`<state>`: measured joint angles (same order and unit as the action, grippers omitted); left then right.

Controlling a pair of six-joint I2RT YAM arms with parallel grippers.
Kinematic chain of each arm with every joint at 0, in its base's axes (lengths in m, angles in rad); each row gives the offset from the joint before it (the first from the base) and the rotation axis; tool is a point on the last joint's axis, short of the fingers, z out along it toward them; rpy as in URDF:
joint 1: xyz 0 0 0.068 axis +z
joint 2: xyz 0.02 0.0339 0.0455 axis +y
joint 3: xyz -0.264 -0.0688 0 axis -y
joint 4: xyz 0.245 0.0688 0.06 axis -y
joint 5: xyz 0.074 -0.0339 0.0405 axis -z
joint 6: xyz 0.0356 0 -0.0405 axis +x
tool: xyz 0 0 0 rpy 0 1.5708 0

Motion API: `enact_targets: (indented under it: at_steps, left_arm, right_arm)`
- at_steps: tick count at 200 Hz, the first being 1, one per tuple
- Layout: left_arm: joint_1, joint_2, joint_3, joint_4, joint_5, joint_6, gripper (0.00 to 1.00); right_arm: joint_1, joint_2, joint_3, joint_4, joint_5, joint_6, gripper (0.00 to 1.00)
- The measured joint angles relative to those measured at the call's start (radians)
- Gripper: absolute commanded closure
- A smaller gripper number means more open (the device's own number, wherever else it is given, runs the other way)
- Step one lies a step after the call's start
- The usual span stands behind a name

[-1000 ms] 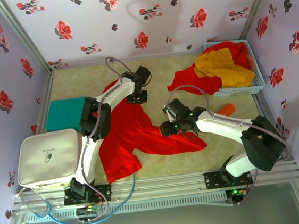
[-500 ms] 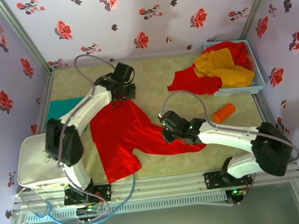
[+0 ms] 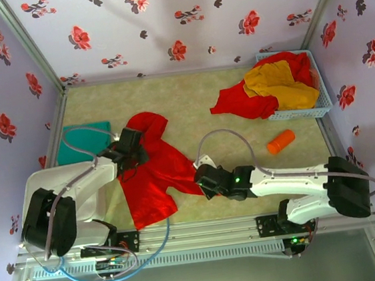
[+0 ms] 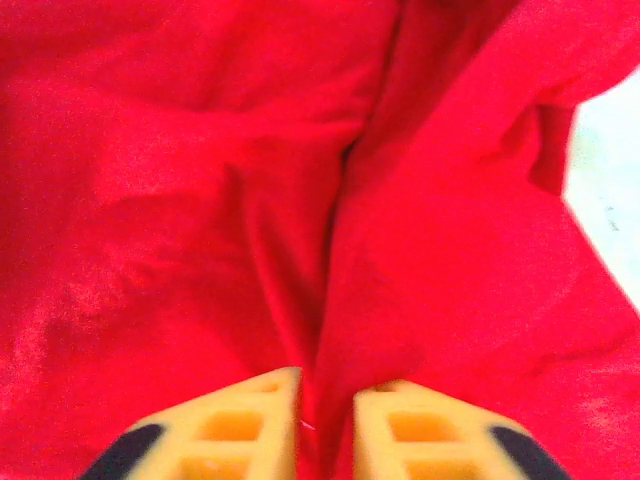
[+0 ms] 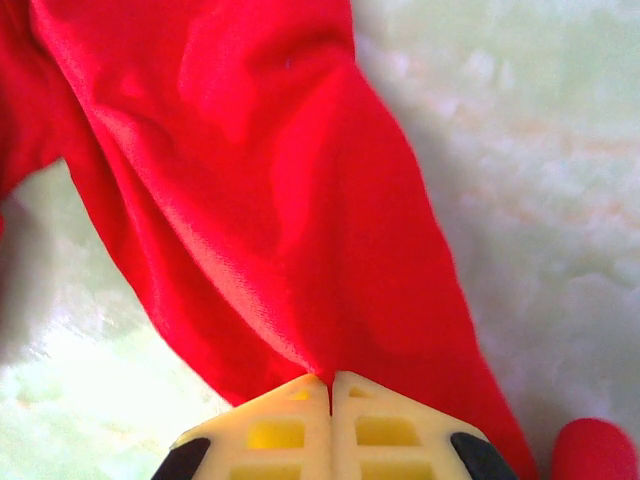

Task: Fold and stack the t-shirts

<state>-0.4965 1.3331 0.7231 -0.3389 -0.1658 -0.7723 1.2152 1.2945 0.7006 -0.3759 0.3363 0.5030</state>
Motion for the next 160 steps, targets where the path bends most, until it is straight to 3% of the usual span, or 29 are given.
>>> enact_targets:
  at_steps: [50,70,86,112,160]
  left_arm:
    - [0.043,-0.019,-0.066,0.028,0.001,-0.065,0.64]
    - [0.052,-0.022,-0.060,0.023,0.005,-0.063,0.59]
    - [0.055,-0.022,-0.036,0.003,0.009,-0.053,0.52]
    - [0.070,-0.026,0.005,-0.020,0.017,-0.045,0.49]
    - [0.083,-0.068,0.008,-0.069,0.035,-0.026,0.49]
  right_arm:
    - [-0.022,-0.005,-0.001,-0.011,0.016,0.023,0.58]
    - [-0.101,-0.005,0.041,0.009,-0.017,0.002,0.41]
    - [-0.183,0.001,0.070,0.050,-0.070,-0.012,0.34]
    - [-0.275,0.108,0.174,0.084,-0.170,-0.056,0.35]
    - [-0.324,0.410,0.399,0.068,-0.336,-0.108,0.50]
